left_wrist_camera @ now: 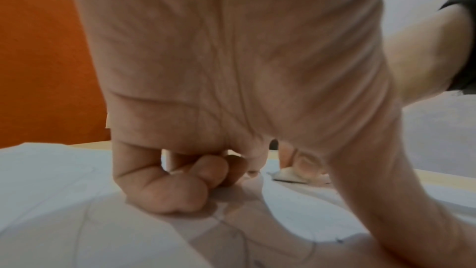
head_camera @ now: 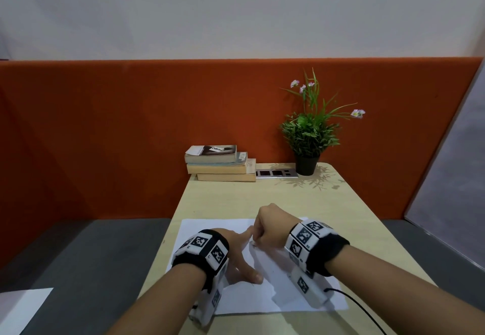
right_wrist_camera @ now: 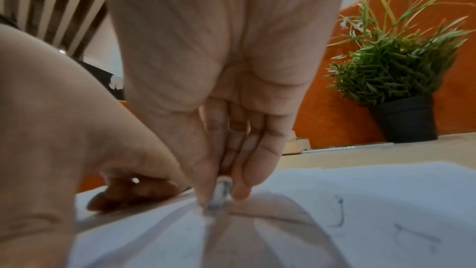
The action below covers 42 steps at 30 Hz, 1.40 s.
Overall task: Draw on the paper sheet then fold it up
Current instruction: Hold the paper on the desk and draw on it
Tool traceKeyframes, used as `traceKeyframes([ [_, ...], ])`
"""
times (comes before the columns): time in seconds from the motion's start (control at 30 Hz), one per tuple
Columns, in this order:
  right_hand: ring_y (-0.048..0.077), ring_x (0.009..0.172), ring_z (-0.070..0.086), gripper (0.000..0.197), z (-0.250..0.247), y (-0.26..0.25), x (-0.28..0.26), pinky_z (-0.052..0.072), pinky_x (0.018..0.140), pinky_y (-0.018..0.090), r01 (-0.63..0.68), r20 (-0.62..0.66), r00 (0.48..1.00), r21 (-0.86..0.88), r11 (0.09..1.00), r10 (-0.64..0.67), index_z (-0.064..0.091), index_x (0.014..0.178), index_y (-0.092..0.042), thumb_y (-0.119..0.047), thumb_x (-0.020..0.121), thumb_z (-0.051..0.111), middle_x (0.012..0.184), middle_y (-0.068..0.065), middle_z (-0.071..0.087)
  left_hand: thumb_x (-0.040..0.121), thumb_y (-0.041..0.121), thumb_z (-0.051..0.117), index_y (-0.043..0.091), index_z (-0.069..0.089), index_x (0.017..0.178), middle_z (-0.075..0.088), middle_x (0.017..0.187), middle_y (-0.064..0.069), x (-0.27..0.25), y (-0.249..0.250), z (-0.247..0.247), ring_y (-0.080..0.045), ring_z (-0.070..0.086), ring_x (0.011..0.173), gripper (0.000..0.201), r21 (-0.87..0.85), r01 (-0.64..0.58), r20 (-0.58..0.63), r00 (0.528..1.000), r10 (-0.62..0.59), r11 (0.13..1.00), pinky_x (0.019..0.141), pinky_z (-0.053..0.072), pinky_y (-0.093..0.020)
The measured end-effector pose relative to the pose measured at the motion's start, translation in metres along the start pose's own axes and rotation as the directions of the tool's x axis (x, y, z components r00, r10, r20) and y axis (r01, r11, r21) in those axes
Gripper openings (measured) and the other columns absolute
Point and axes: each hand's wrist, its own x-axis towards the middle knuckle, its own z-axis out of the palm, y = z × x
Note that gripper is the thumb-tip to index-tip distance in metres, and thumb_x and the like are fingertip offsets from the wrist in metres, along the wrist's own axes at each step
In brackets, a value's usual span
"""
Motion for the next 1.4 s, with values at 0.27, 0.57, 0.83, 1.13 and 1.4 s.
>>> traceKeyframes([
  [0.27,0.013,0.088,0.074,0.012,-0.002,0.002,-0.028,0.063,0.082,0.032,0.101,0.16,0.982,0.01,0.995,-0.101,0.084,0.093,-0.018,-0.015,0.081,0.08,0.092,-0.004,0.08,0.056,0.089,0.07,0.044,-0.008,0.156,0.066,0.122,-0.003,0.009,-0.004,0.005,-0.024,0.062,0.103,0.134,-0.018,0.039,0.001,0.999,-0.039,0.999,0.083,0.049,-0.035],
  [0.57,0.021,0.082,0.074,0.009,0.001,-0.001,-0.004,0.065,0.078,0.036,0.017,0.011,1.0,-0.03,0.999,-0.017,0.083,0.087,-0.012,-0.013,0.083,0.075,0.087,0.004,0.078,0.056,0.091,0.065,0.043,0.005,0.153,0.069,0.116,-0.005,0.004,-0.003,0.004,-0.028,0.065,0.102,0.124,0.028,0.002,-0.019,1.0,-0.001,1.0,0.092,0.054,-0.043],
  [0.83,0.013,0.086,0.075,0.013,0.0,0.008,-0.023,0.064,0.082,0.034,0.093,0.163,0.982,0.041,0.995,-0.099,0.084,0.09,-0.022,-0.018,0.078,0.08,0.088,-0.006,0.08,0.046,0.097,0.061,0.041,-0.016,0.155,0.062,0.133,-0.003,0.009,-0.006,0.01,-0.025,0.061,0.111,0.145,0.017,0.047,-0.051,0.998,-0.046,0.999,0.092,0.051,-0.038],
  [1.13,0.019,0.083,0.074,0.008,0.0,0.003,0.003,0.064,0.073,0.031,-0.002,-0.02,1.0,-0.003,1.0,0.001,0.083,0.087,-0.012,-0.014,0.082,0.078,0.088,0.004,0.078,0.058,0.087,0.07,0.041,0.01,0.153,0.069,0.116,-0.004,0.004,-0.004,0.002,-0.026,0.064,0.099,0.121,-0.022,-0.002,-0.008,1.0,0.001,1.0,0.088,0.053,-0.041],
  [1.4,0.013,0.087,0.074,0.014,-0.001,0.01,-0.008,0.063,0.081,0.032,0.066,0.125,0.99,0.036,0.997,-0.07,0.085,0.09,-0.02,-0.02,0.076,0.084,0.088,-0.004,0.08,0.052,0.092,0.067,0.044,-0.003,0.156,0.064,0.127,-0.004,0.005,-0.005,0.005,-0.025,0.06,0.105,0.134,-0.012,0.035,-0.021,0.999,-0.036,0.999,0.083,0.05,-0.036],
])
